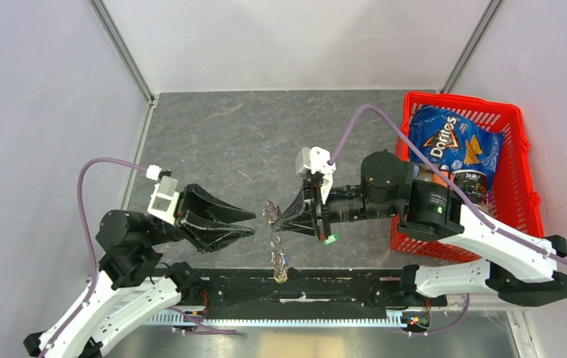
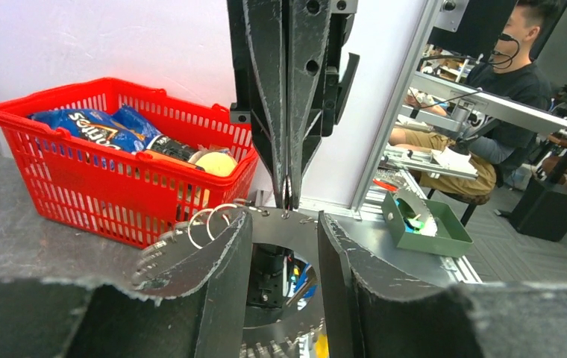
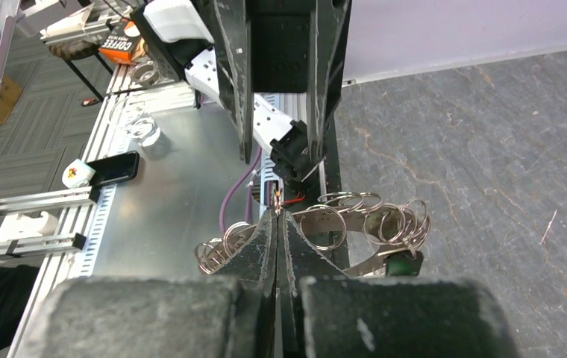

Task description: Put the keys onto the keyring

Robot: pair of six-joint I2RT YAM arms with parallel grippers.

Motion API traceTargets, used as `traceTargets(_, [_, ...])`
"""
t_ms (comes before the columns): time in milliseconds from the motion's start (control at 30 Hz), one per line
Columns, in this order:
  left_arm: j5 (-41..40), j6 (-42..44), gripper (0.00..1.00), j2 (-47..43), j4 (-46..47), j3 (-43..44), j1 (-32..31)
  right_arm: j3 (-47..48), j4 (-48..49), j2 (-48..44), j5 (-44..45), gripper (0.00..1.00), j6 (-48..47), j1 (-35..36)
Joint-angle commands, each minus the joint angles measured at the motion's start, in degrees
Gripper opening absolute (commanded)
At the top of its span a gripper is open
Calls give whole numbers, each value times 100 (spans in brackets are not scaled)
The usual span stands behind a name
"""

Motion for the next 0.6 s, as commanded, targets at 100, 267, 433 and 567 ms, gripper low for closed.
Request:
traceTargets(100, [-238,-636,43,111,1054,-398,9,-276,1194,-299,273,0,194,56])
traceTargets(267, [-382,-723,42,119,1262,-513,12,-431,1505,-334,301,0,293,60])
traceTargets(433, [-442,-863,40,133,1561,-664,9,-584,1793,-370,383,0,392,69])
traceTargets(567, [-437,-939,39,136,1757,-742,17,-707,2033,-390,457,0,488,69])
